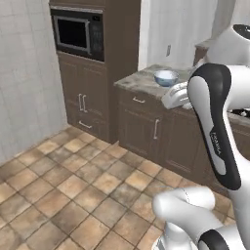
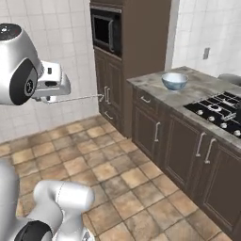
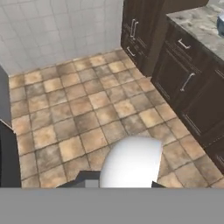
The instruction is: Open the cabinet and move the ladle to the pot. Then close the cabinet.
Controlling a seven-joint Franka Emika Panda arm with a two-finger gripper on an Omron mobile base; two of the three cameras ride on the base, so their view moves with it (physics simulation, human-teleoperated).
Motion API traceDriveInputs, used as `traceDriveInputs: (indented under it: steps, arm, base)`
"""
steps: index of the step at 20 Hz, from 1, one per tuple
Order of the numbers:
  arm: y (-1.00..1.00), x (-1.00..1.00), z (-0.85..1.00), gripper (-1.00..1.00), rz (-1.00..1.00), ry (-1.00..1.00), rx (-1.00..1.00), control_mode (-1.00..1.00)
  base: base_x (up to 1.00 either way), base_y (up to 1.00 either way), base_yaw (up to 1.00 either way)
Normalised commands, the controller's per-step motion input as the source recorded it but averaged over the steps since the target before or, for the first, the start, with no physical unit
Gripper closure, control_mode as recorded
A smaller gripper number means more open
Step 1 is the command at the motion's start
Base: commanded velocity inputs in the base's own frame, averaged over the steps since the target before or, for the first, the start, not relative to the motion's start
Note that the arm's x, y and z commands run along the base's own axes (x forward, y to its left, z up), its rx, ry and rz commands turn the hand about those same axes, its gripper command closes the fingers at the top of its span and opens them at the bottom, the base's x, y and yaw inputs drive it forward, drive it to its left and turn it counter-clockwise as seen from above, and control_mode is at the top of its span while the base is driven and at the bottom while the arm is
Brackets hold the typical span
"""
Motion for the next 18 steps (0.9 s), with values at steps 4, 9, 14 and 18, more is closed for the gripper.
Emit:
traceDriveInputs:
  steps: [4, 9, 14, 18]
  arm:
    - [0.0, 0.0, 0.0, 1.0, 0.0, 0.0, 0.0, 1.0]
    - [0.0, 0.0, 0.0, 1.0, 0.0, 0.0, 0.0, 1.0]
    - [0.0, 0.0, 0.0, 1.0, 0.0, 0.0, 0.0, 1.0]
    - [0.0, 0.0, 0.0, 1.0, 0.0, 0.0, 0.0, 1.0]
  base:
    - [0.0, -0.12, -0.83]
    - [0.0, -0.1, -0.81]
    - [0.12, -0.02, -0.72]
    - [0.75, 0.08, -0.4]
